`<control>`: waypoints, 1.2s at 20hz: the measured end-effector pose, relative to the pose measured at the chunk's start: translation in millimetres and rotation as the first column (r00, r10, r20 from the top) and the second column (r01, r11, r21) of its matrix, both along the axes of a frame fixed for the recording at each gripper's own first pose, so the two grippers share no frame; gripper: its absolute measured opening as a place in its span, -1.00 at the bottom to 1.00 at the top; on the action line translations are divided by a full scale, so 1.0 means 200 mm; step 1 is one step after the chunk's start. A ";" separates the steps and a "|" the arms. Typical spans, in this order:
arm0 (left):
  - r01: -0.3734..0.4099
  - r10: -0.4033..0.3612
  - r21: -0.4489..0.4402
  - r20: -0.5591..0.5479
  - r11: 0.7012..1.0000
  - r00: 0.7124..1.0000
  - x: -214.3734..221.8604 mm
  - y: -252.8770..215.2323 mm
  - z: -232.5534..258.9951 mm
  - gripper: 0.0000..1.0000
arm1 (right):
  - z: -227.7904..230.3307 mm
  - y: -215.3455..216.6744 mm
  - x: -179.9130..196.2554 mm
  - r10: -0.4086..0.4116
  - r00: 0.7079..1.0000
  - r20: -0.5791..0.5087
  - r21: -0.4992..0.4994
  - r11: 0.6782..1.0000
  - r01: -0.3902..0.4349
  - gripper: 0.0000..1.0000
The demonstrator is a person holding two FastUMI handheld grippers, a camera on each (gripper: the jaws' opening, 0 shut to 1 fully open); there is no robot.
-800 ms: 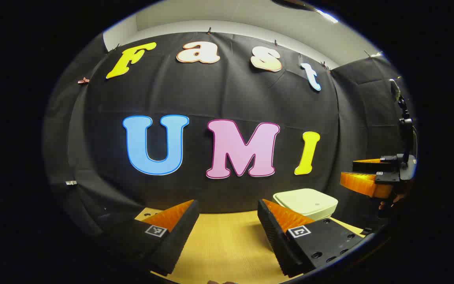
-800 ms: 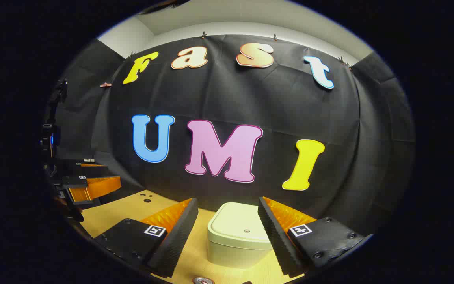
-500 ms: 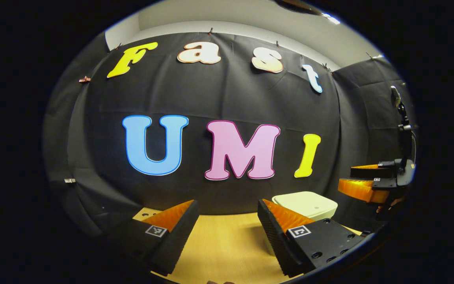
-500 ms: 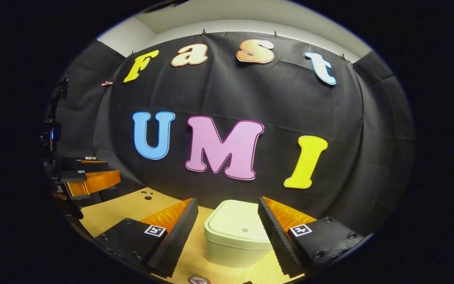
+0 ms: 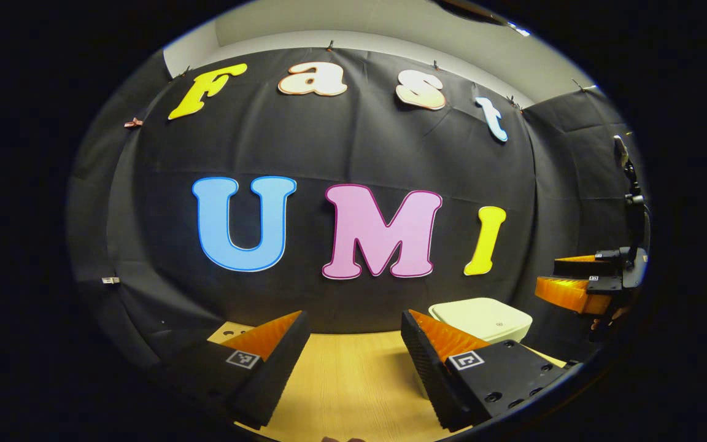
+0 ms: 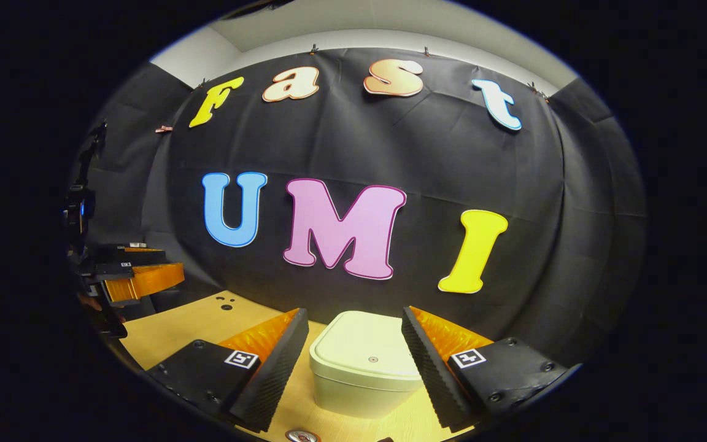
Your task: Press the lid of the desktop garbage bin to open it, pick up the crumpled paper on the desktop and throw it into the bin, then pick up the pop can on the desktop and drop it into the bin, and finally close the garbage bin lid.
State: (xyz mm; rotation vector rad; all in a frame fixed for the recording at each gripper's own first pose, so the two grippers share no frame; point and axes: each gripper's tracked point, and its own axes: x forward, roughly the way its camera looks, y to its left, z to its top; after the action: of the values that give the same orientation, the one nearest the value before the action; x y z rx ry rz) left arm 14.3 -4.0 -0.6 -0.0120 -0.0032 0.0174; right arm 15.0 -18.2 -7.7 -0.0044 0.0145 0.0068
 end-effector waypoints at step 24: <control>0.010 -0.010 0.017 -0.004 1.000 1.000 -0.06 -0.01 -0.04 0.92 | -0.12 -0.11 0.24 0.191 0.913 -0.361 0.089 0.981 -0.170 -0.90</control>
State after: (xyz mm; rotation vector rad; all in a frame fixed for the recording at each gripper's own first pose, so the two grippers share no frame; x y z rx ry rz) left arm 1.6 -5.8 -8.7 0.0049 0.0008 0.0071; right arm 63.9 -39.8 -32.1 0.0517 0.3907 0.1937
